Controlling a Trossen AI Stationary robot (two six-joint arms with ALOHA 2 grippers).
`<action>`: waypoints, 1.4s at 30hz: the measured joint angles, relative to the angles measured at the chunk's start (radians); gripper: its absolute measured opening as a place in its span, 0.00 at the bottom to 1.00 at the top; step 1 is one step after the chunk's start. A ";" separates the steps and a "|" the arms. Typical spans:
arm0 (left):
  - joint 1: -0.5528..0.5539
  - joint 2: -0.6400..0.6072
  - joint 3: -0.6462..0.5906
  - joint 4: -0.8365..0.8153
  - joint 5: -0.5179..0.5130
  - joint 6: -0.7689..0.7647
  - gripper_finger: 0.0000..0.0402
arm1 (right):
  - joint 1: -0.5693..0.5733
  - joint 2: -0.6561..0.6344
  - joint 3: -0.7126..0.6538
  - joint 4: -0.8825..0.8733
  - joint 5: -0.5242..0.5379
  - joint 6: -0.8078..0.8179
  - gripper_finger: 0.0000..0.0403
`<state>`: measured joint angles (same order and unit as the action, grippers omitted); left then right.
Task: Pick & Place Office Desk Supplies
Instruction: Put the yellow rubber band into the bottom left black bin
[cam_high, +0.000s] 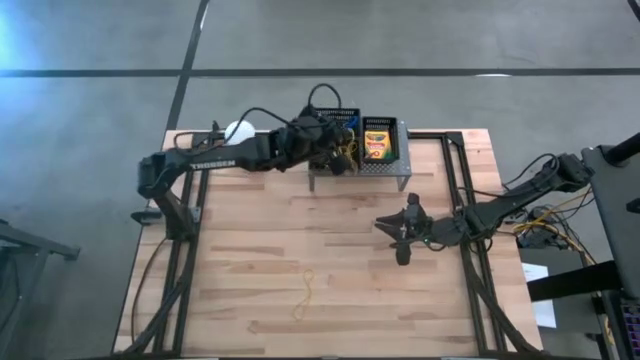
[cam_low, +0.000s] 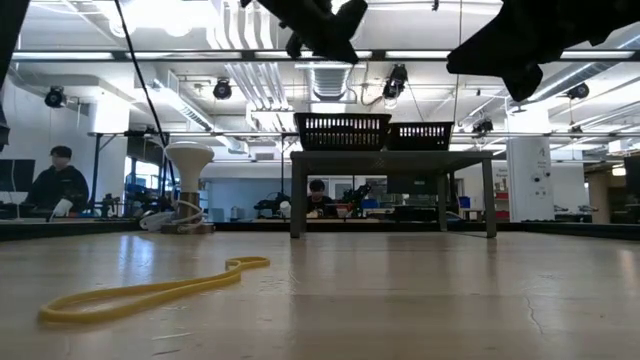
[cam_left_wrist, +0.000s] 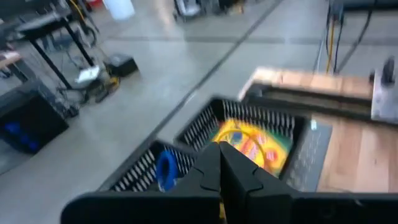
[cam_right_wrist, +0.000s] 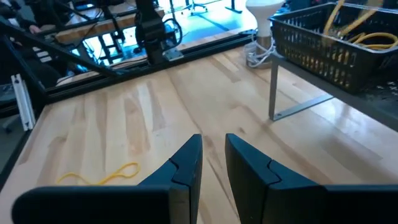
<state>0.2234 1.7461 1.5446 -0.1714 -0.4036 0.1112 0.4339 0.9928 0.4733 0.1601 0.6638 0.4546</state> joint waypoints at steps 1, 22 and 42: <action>0.004 -0.009 0.001 0.014 0.000 -0.001 0.00 | 0.000 0.000 0.000 0.001 0.003 -0.001 0.17; 0.027 -0.023 -0.141 -0.072 0.049 -0.065 0.02 | 0.000 0.000 0.000 0.010 0.021 -0.002 0.17; -0.084 -0.141 0.022 -0.485 0.228 -0.283 0.40 | -0.006 0.023 -0.001 0.123 -0.052 -0.057 0.17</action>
<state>0.1389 1.6054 1.5667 -0.6566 -0.1760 -0.1722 0.4282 1.0159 0.4725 0.2834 0.6118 0.3980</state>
